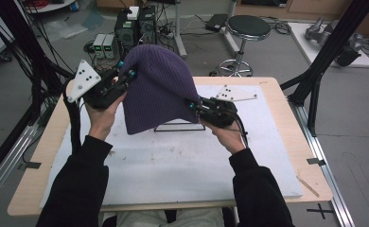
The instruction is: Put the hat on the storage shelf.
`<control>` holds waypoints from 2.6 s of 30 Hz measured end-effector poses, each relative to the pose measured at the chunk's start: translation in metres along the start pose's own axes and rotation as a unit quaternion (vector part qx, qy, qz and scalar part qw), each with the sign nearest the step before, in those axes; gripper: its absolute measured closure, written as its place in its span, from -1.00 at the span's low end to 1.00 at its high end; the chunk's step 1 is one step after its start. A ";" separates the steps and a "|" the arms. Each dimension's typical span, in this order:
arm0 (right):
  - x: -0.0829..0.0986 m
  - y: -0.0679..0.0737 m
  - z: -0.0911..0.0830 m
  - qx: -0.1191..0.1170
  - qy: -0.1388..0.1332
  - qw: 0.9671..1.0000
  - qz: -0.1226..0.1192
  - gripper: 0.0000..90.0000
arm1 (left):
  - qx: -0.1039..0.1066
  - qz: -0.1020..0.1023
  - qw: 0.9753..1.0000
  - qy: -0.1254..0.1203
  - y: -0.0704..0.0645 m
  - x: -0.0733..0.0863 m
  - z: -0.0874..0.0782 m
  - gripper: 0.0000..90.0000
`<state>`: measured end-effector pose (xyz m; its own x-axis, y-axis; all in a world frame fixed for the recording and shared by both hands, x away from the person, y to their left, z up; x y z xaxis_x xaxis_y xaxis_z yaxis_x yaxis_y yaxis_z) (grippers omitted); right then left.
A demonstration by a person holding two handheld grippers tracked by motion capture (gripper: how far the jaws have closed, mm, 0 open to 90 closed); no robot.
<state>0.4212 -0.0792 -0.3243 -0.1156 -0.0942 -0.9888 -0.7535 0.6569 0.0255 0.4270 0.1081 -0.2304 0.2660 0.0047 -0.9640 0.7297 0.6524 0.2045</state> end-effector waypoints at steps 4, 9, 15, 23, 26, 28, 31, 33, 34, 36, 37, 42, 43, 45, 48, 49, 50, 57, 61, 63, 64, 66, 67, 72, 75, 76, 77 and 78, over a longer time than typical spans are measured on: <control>-0.012 -0.008 0.008 0.017 -0.007 1.000 -0.013 0.81 | 0.000 0.003 1.000 -0.002 0.013 -0.010 0.012 0.75; -0.024 -0.025 0.025 0.048 -0.021 0.998 -0.019 0.81 | -0.005 0.015 1.000 0.000 0.030 -0.014 0.027 0.75; -0.035 -0.037 0.026 0.061 -0.050 0.997 -0.008 0.80 | 0.007 0.014 1.000 -0.020 0.036 -0.021 0.040 0.75; -0.045 -0.051 0.016 0.065 -0.086 0.994 0.019 0.80 | 0.049 -0.007 0.997 -0.054 0.028 -0.035 0.058 0.75; -0.045 -0.058 0.014 0.075 -0.089 0.993 0.020 0.79 | 0.055 -0.001 0.997 -0.056 0.025 -0.035 0.064 0.75; -0.045 -0.062 0.013 0.078 -0.089 0.993 0.028 0.79 | 0.053 0.002 0.997 -0.054 0.027 -0.032 0.069 0.75; -0.039 -0.067 0.014 0.088 -0.074 0.993 0.023 0.79 | 0.050 0.004 0.998 -0.039 0.030 -0.021 0.074 0.75; -0.033 -0.069 0.016 0.095 -0.058 0.994 0.015 0.78 | 0.048 0.008 0.998 -0.030 0.034 -0.014 0.077 0.75; -0.031 -0.068 0.017 0.097 -0.052 0.994 0.015 0.78 | 0.047 0.011 0.998 -0.026 0.035 -0.011 0.079 0.74; -0.025 -0.069 0.019 0.105 -0.041 0.994 0.010 0.78 | 0.050 0.004 0.998 -0.022 0.035 -0.007 0.080 0.74; -0.024 -0.069 0.019 0.106 -0.038 0.994 0.010 0.78 | 0.053 0.000 0.998 -0.020 0.034 -0.006 0.081 0.74; -0.017 -0.072 0.017 0.112 -0.021 0.993 0.011 0.77 | 0.061 0.013 0.998 -0.008 0.025 -0.004 0.082 0.74; -0.017 -0.072 0.017 0.112 -0.021 0.993 0.011 0.77 | 0.063 0.015 0.998 -0.004 0.023 -0.003 0.083 0.74; -0.013 -0.074 0.013 0.115 -0.017 0.993 0.011 0.77 | 0.064 0.016 0.998 -0.002 0.020 -0.001 0.083 0.73; -0.009 -0.075 0.012 0.114 -0.011 0.993 0.014 0.77 | 0.066 0.016 0.998 0.001 0.015 0.006 0.082 0.73; -0.002 -0.076 0.010 0.114 -0.006 0.993 0.012 0.77 | 0.068 0.015 0.998 0.004 0.014 0.010 0.082 0.72; -0.002 -0.076 0.010 0.114 -0.006 0.993 0.012 0.77 | 0.068 0.015 0.998 0.006 0.013 0.013 0.081 0.72; 0.021 -0.077 0.012 0.109 0.030 0.994 0.012 0.77 | 0.074 0.007 0.997 0.019 0.005 0.034 0.078 0.72; 0.028 -0.078 0.013 0.113 0.030 0.993 -0.001 0.77 | 0.078 0.004 0.997 0.023 0.003 0.042 0.075 0.72; 0.041 -0.078 0.012 0.114 0.041 0.993 0.002 0.76 | 0.081 0.003 0.996 0.029 0.000 0.047 0.075 0.71; 0.044 -0.078 0.013 0.115 0.044 0.992 0.002 0.76 | 0.082 0.004 0.996 0.031 -0.002 0.049 0.075 0.71; 0.048 -0.078 0.013 0.116 0.048 0.992 0.002 0.76 | 0.084 0.005 0.996 0.035 -0.006 0.055 0.076 0.71; 0.052 -0.078 0.013 0.116 0.050 0.992 0.005 0.76 | 0.087 0.005 0.995 0.039 -0.007 0.057 0.076 0.71; 0.067 -0.082 0.013 0.117 0.064 0.991 0.016 0.75 | 0.087 0.006 0.995 0.050 -0.013 0.071 0.076 0.71; 0.072 -0.082 0.014 0.116 0.071 0.991 0.016 0.75 | 0.082 0.001 0.995 0.049 -0.013 0.078 0.073 0.71; 0.072 -0.082 0.014 0.116 0.071 0.991 0.016 0.75 | 0.081 -0.001 0.995 0.049 -0.013 0.079 0.072 0.71; 0.073 -0.082 0.015 0.117 0.074 0.990 0.014 0.75 | 0.080 -0.002 0.996 0.050 -0.013 0.081 0.071 0.71; 0.073 -0.082 0.015 0.117 0.074 0.990 0.014 0.75 | 0.078 -0.005 0.996 0.051 -0.012 0.083 0.070 0.71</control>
<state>0.4843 -0.1287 -0.4009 -0.2418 -0.1703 -0.9553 -0.5795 0.8150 0.0014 0.4841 0.0473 -0.3010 0.1988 0.0821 -0.9766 0.8228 0.5273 0.2118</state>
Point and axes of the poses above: each handheld gripper's, and its own axes: z roughly forward along the jaws, x roughly out of its underside, y roughly to its left, the point moved 10 cm from there along z, roughly forward along the jaws, and after that the axes turned 9 degrees about x, right-handed, at the moved point
